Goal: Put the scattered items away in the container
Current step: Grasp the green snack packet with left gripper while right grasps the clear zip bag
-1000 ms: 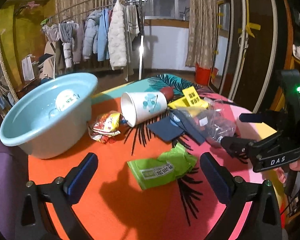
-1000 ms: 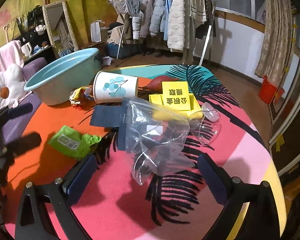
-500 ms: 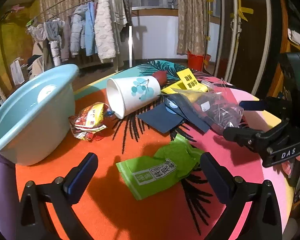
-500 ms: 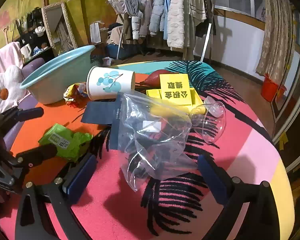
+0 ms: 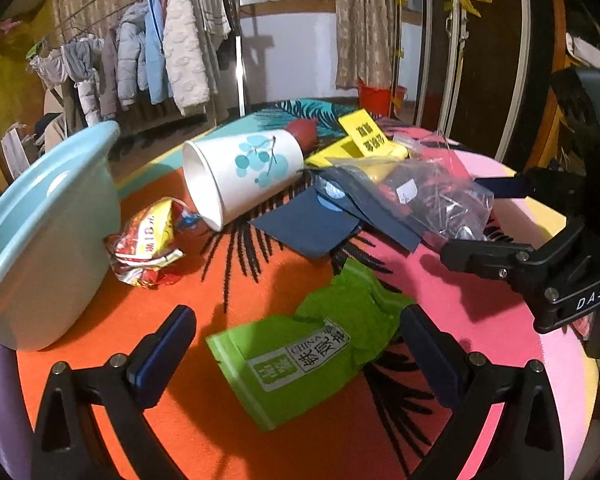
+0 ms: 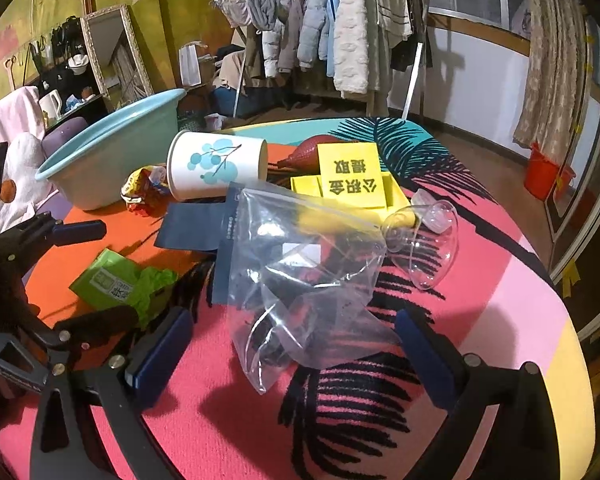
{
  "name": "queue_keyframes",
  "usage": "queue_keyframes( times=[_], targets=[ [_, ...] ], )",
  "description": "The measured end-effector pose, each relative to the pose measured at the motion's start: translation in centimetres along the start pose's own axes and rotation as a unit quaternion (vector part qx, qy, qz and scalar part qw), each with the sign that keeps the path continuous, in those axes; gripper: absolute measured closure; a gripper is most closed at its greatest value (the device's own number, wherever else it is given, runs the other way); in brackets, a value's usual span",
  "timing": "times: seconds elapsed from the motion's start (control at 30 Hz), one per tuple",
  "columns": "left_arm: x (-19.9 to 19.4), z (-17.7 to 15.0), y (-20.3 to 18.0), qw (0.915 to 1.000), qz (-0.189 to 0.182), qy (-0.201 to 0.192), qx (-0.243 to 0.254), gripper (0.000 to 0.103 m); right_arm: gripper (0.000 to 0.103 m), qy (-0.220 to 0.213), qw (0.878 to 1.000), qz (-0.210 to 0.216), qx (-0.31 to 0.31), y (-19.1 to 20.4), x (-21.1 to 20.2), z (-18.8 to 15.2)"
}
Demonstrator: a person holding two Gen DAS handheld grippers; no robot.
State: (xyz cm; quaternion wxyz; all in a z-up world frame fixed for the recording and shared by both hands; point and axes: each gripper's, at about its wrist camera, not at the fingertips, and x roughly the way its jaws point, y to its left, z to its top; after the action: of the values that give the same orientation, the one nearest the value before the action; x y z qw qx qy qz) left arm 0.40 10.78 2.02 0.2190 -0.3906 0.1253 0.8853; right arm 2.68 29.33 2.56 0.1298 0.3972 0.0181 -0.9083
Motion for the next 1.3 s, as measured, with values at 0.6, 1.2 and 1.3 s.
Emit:
queue_keyframes(
  times=[0.6,1.2,1.3],
  targets=[
    [1.2,0.5,0.7,0.9994,-0.018,0.022,-0.017,0.0,0.019,0.045,0.999,-0.018,0.02,-0.8,2.3,0.5],
    [1.3,0.4,0.7,0.999,-0.027,0.032,-0.014,0.045,0.049,0.056,0.998,-0.016,0.009,-0.4,2.5,0.8],
    [1.1,0.4,0.9,0.999,-0.029,0.031,-0.016,0.046,0.053,0.057,0.998,-0.017,0.01,-0.5,2.6,0.8]
  ],
)
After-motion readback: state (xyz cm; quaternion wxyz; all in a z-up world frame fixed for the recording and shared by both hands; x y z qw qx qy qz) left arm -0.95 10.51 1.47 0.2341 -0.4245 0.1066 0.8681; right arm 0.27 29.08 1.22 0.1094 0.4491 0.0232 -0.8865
